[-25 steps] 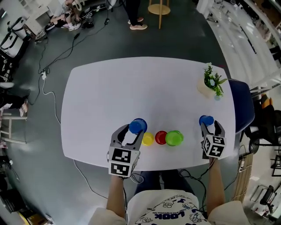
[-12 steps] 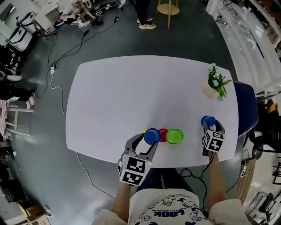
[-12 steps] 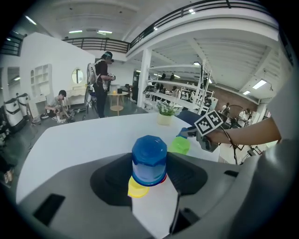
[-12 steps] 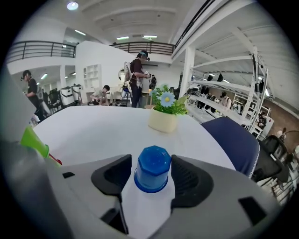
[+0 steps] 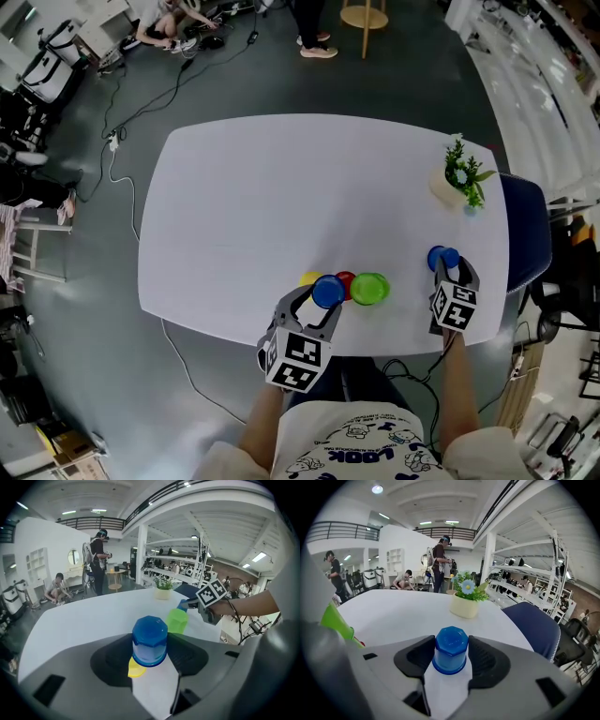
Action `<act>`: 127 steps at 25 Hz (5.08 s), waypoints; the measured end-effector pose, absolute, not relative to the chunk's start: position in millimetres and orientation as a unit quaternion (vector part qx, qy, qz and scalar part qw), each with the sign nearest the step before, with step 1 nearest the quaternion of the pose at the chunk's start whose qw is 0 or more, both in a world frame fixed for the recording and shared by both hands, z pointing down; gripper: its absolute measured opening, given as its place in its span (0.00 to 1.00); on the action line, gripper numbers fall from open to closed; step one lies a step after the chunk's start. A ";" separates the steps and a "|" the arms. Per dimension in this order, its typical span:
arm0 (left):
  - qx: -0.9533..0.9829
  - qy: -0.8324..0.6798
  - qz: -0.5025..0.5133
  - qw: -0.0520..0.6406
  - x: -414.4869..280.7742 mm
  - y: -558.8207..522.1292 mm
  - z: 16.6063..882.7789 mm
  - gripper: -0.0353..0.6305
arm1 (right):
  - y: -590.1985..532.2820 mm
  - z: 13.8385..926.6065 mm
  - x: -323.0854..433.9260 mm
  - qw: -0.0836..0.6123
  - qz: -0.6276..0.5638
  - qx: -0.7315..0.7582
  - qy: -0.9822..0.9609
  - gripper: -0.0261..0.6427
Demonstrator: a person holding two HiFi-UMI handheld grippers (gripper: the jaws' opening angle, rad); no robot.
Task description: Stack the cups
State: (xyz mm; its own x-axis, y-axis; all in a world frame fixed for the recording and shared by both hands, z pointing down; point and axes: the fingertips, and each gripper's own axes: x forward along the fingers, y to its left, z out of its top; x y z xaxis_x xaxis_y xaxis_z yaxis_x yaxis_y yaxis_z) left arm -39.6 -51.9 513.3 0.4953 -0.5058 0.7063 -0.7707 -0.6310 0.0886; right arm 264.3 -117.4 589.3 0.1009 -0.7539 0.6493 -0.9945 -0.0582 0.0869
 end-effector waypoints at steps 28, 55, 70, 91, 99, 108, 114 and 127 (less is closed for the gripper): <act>0.820 -0.409 0.358 0.177 -27.0 -58.2 537.6 0.42 | -99.3 412.2 107.8 0.230 0.109 0.507 -0.823 0.40; 0.797 -0.474 0.284 0.244 -88.6 -18.4 510.3 0.41 | -54.0 426.4 -1.3 0.312 0.075 0.325 -0.889 0.40; 0.791 -0.483 0.277 0.252 -97.2 -12.8 510.6 0.40 | -52.7 437.1 -9.3 0.323 0.067 0.320 -0.888 0.43; 0.795 -0.566 0.162 0.145 -119.0 -71.2 377.6 0.21 | -105.4 319.5 76.6 0.130 0.036 0.533 -0.835 0.21; 0.779 -0.611 0.100 0.098 -120.6 -87.7 310.8 0.10 | -106.9 283.5 108.0 0.069 0.025 0.592 -0.802 0.08; 0.771 -0.632 0.058 0.049 -114.8 -92.1 256.2 0.08 | -103.4 260.9 110.8 0.043 0.017 0.600 -0.798 0.06; 0.764 -0.643 0.040 0.048 -119.7 -79.8 248.1 0.08 | -95.8 256.1 107.2 0.035 0.013 0.605 -0.796 0.06; 0.755 -0.652 0.044 0.057 -129.5 -61.1 255.6 0.08 | -83.4 252.4 92.8 0.029 0.015 0.597 -0.801 0.06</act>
